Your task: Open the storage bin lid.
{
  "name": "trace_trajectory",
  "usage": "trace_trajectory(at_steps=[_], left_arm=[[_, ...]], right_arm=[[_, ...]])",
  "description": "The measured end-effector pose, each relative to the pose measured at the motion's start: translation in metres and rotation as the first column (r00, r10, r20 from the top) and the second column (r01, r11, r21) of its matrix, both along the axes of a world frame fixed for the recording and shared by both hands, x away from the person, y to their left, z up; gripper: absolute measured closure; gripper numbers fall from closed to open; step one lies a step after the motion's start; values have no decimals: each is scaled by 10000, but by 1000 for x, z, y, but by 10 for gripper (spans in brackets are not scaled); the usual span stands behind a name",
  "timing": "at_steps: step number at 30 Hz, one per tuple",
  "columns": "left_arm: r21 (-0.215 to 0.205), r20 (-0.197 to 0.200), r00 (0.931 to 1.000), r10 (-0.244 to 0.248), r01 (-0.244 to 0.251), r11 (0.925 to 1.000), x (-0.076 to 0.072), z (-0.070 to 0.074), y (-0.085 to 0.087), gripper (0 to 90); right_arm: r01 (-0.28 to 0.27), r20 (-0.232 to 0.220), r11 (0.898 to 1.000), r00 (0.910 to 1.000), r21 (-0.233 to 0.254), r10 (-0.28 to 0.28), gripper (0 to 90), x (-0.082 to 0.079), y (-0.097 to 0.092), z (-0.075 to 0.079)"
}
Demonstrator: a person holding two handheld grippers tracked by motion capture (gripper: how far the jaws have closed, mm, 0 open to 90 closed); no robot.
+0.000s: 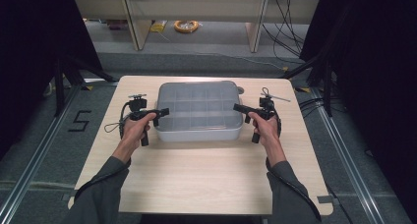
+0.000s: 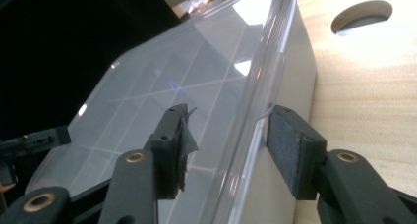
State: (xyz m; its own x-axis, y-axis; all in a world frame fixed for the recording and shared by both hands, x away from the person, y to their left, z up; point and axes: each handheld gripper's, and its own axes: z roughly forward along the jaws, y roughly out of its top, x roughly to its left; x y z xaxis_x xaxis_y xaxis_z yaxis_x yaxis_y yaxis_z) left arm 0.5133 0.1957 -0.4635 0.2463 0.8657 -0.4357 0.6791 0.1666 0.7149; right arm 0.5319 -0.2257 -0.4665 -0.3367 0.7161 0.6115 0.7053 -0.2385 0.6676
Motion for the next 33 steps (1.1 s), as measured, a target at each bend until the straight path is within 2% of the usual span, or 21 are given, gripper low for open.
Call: trace_trajectory(at_steps=[1,2,3,4,6,9,11,12,13,14,15,19,21,24,25,26,27,28,29,30,33], left_arm=[[-16,33,10000,3,-3,10000,-1,0,0,359],[-60,112,9999,53,-53,10000,-1,1,0,359],[-46,135,9999,80,-79,10000,-2,2,0,360],[-111,168,9998,142,-140,9998,-3,2,1,367],[-152,323,9992,232,-227,9996,-4,4,2,390],[-226,340,9988,346,-338,9992,-6,6,3,432],[-39,427,9981,438,-437,9990,-7,5,3,455],[-41,459,9977,489,-487,9988,-7,4,2,463],[-34,480,9976,506,-505,9987,-8,4,2,466],[-4,481,9976,490,-491,9988,-8,5,1,465],[-41,485,9975,513,-512,9987,-9,5,1,462],[-106,633,9959,643,-638,9979,-9,10,1,467],[-499,733,9953,627,-591,9970,-10,13,1,518],[-170,938,9934,666,-653,9977,-14,20,-2,507],[-145,947,9933,665,-654,9978,-14,21,-2,517],[-148,1001,9921,755,-744,9971,-15,23,-2,522],[-220,992,9919,791,-773,9968,-16,25,-2,529],[-301,1070,9906,858,-830,9961,-16,26,-2,537],[-239,1042,9912,810,-789,9966,-16,27,-2,545],[-183,1039,9912,822,-807,9966,-17,28,-1,553],[-118,1208,9892,835,-827,9965,-21,33,-3,585]], right_arm=[[-13,285,9999,9996,-123,17,536,1,-1,-1],[66,10,10000,10000,45,-66,548,-1,0,1],[25,338,10000,9994,-78,-23,558,0,-2,1],[54,182,9999,9998,94,-56,569,-2,-1,2],[7,501,9999,9987,-170,1,590,-1,-5,0],[130,446,9999,9989,-8,-129,604,-1,-6,-1],[181,456,9998,9988,-49,-178,628,-1,-6,-1],[321,-230,9987,9992,406,-312,638,-5,-3,3],[322,-291,9986,9991,409,-310,639,-5,-3,4],[312,-238,9988,9993,366,-304,637,-5,-3,4],[254,281,9996,9993,127,-258,638,-2,-5,2],[102,511,9995,9986,303,-117,648,-2,-5,9],[26,521,9997,9986,249,-39,659,-4,0,15],[150,498,9997,9986,198,-160,670,-5,2,19],[63,998,9999,9950,-95,-53,675,-2,-2,17],[112,974,9998,9952,-149,-97,681,-2,-2,17],[317,-1122,9940,9935,1050,-198,683,-13,3,30],[7,946,10000,9955,-34,-3,684,-3,-4,19],[13,977,9999,9952,-119,-2,688,-4,-4,19],[73,473,9996,9988,269,-86,695,-9,-2,23],[98,602,9999,9981,128,-105,716,-12,-4,27]])
